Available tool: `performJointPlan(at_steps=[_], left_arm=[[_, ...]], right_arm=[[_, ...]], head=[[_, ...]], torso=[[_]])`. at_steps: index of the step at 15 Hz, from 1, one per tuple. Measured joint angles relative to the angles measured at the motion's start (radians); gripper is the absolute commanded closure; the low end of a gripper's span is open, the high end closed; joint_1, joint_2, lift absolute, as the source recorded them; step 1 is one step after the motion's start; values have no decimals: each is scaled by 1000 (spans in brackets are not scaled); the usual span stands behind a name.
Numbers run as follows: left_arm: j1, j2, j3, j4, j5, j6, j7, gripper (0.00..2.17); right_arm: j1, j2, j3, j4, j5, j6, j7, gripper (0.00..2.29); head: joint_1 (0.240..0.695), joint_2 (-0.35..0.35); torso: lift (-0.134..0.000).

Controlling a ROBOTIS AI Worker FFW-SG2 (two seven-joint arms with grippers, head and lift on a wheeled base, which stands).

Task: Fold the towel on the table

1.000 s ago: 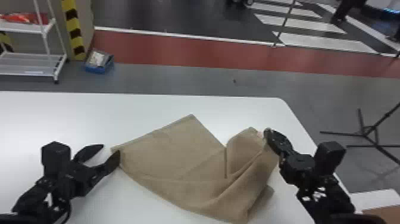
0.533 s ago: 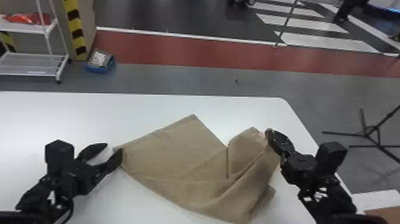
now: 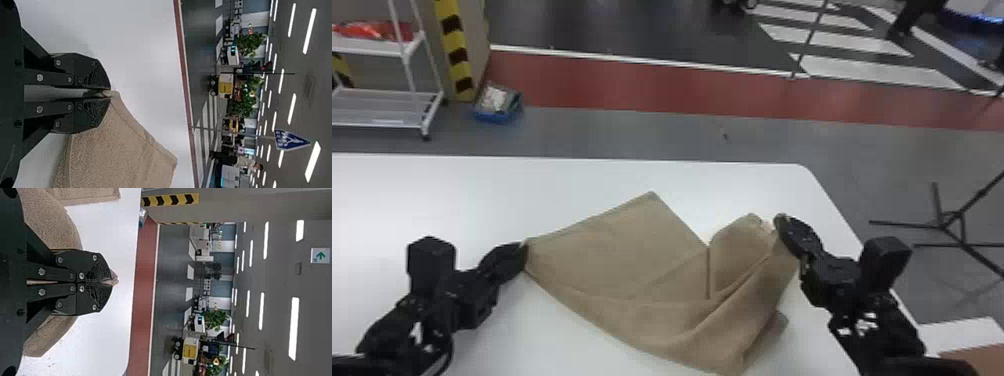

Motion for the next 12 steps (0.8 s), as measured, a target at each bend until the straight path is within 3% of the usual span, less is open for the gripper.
performJointPlan(at_steps=[3, 7, 9, 12], left_arm=[[26, 1, 38, -33, 14, -2, 23, 1717], [163, 2, 179, -302, 85, 29, 70, 1713], [236, 2, 289, -475, 151, 131, 100, 1713], [337, -4, 447, -716, 252, 295, 169, 1713]], right_arm=[[-17, -2, -6, 3, 2, 4, 1, 1298], [-102, -42, -47, -2, 14, 126, 55, 1298], [-164, -66, -78, 4, 43, 211, 132, 1298], [-222, -116, -145, 48, 70, 230, 370, 1298]], head=[[695, -228], [695, -180], [695, -126], [695, -69]], torso=[[-114], [-114], [-114], [-114]])
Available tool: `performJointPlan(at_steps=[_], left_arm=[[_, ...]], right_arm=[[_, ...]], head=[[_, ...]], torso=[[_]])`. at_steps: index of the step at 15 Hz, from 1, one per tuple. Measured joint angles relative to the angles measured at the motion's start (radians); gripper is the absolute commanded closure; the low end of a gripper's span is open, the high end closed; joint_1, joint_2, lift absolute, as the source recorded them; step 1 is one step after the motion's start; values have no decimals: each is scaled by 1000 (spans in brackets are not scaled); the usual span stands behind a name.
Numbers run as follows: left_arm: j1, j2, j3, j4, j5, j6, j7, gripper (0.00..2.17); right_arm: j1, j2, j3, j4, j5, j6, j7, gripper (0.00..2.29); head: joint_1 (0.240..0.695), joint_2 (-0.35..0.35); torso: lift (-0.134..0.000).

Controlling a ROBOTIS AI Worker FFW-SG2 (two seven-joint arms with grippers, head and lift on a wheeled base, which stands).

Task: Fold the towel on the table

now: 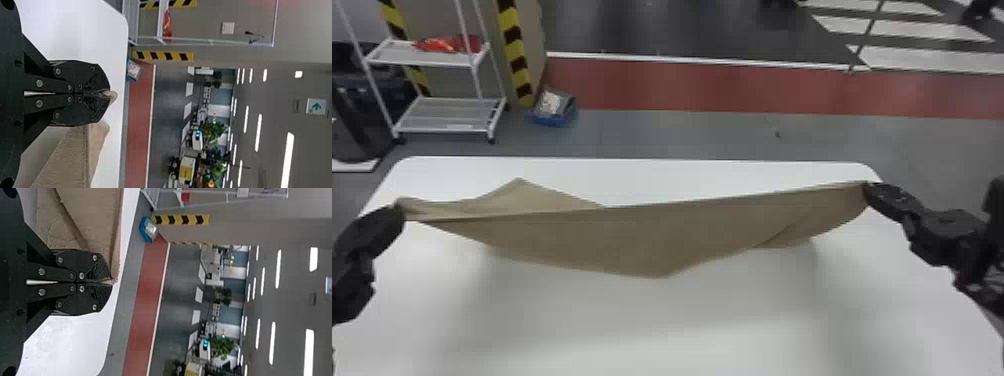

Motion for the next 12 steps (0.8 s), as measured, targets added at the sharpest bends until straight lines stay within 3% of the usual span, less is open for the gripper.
performJointPlan(at_steps=[1, 3, 7, 10, 12], left_arm=[[17, -1, 32, -58, 24, 26, 36, 1713], [25, -2, 57, -131, 40, 74, 82, 1717], [-23, -1, 45, -184, 54, 155, 92, 1713], [-186, 6, -2, -87, 14, 238, 114, 1713], [-337, 9, -36, 37, -41, 281, 114, 1713]], right_arm=[[-5, -12, -30, 11, 0, -9, 78, 1298], [-5, -18, -75, 13, -4, -27, 134, 1298], [-22, -11, -39, -35, 14, -21, 133, 1298], [-150, 22, 64, -1, 90, -59, 104, 1298], [-277, 30, 119, 91, 132, -98, 78, 1298]], head=[[695, -48], [695, -49], [695, -41], [644, -2], [573, 20]], torso=[[-114], [-114], [-114], [-114], [-114]])
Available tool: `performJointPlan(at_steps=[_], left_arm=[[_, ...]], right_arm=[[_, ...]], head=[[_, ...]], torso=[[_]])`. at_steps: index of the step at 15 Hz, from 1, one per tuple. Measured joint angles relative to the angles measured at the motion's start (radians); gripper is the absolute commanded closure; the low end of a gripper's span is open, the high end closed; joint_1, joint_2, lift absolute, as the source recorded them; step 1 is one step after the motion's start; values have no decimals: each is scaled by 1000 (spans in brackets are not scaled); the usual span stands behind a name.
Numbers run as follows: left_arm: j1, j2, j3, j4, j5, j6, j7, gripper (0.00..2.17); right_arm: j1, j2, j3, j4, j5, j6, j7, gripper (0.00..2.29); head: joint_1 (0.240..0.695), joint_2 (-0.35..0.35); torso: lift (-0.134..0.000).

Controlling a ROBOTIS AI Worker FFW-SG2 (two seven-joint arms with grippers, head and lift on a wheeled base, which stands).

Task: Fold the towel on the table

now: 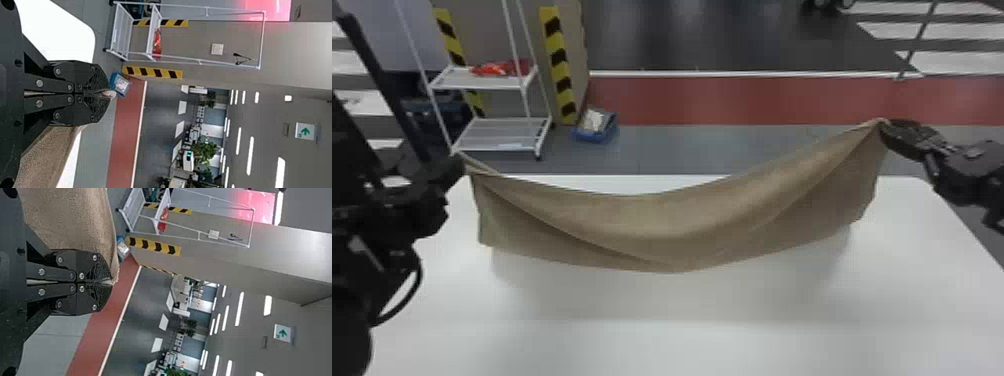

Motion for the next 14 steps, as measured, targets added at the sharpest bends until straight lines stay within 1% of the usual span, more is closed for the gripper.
performJointPlan(at_steps=[2, 4, 5, 6, 7, 8, 10, 12, 14], left_arm=[[-128, 11, -18, 117, -27, 15, 1, 1713], [-207, 31, -21, 177, -26, 17, -1, 1713], [-217, 36, -15, 176, -18, 17, -1, 1713], [-212, 38, -6, 154, -4, 17, -1, 1713], [-186, 39, 5, 112, 15, 17, -1, 1713], [-144, 39, 12, 58, 27, 16, -1, 1713], [-44, 33, 14, -37, 30, 14, 9, 1713], [81, 26, 11, -115, 28, 11, 49, 1713], [206, 19, -8, -163, 17, -9, 79, 1713]], right_arm=[[-121, 4, 29, 112, 19, -47, -26, 1298], [-199, 6, 28, 195, 6, -120, -35, 1298], [-213, 5, 19, 213, -3, -143, -28, 1298], [-212, 1, 12, 219, -9, -152, -15, 1298], [-193, -7, -1, 217, -13, -168, 12, 1298], [-155, -18, -22, 206, -16, -199, 33, 1298], [-68, -40, -62, 186, -18, -260, 73, 1298], [28, -55, -100, 179, -23, -318, 133, 1295], [114, -67, -147, 176, -6, -398, 272, 1298]], head=[[529, 25], [489, 27], [461, 28], [455, 28], [457, 26], [465, 21], [512, -2], [571, -13], [645, -16]], torso=[[-114], [-114], [-114], [-114], [-114], [-114], [-114], [-114], [-114]])
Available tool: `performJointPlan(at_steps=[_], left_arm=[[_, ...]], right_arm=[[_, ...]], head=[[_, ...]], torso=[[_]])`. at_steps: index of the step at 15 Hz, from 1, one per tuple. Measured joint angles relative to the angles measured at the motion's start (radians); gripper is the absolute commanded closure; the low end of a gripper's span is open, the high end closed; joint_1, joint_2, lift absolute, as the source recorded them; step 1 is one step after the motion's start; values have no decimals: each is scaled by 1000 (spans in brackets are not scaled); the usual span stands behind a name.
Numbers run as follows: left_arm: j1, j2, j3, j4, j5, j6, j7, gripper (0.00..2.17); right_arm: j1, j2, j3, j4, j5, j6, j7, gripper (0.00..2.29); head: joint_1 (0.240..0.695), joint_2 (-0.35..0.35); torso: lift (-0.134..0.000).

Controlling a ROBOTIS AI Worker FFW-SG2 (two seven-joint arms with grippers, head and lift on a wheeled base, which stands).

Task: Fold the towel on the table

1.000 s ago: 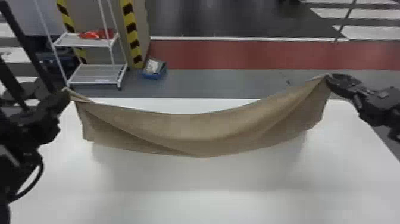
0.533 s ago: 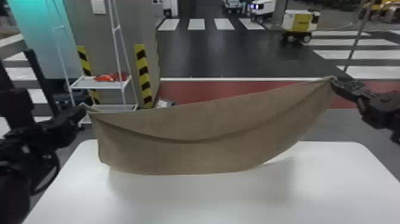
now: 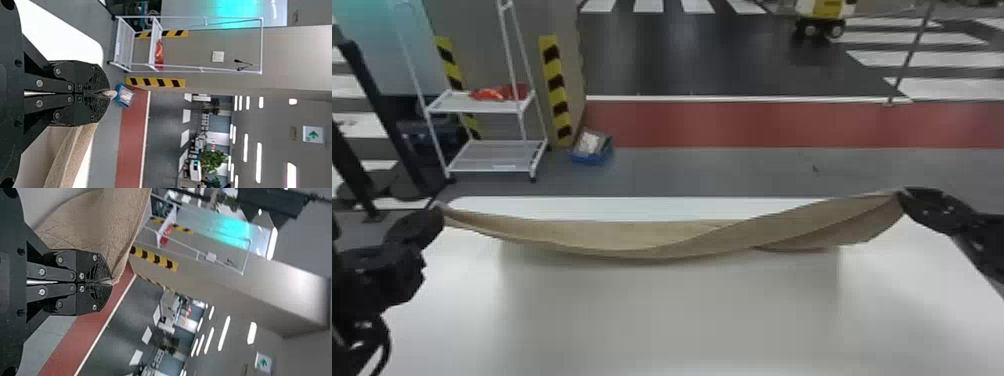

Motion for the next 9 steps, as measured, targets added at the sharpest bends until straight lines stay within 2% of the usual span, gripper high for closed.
performJointPlan(at_steps=[1, 2, 4, 6, 9], left_arm=[[42, -6, -13, -14, -15, -8, 4, 1713], [89, -15, -25, -37, -34, -13, 11, 1713], [180, -33, -39, -111, -51, 10, 47, 1713], [250, -38, -52, -215, -53, 191, 90, 1713], [270, -33, -75, -304, -53, 480, 96, 1713]], right_arm=[[26, -2, -27, -1, 9, -19, 61, 1298], [53, -3, -61, -6, 12, -28, 117, 1298], [119, 0, -125, -46, 0, -28, 182, 1295], [226, 21, -219, -118, -39, -20, 274, 1295], [317, 36, -301, -111, -75, -74, 290, 1295]], head=[[695, -29], [695, -39], [695, -60], [695, -97], [695, -190]], torso=[[-114], [-114], [-114], [-114], [-114]])
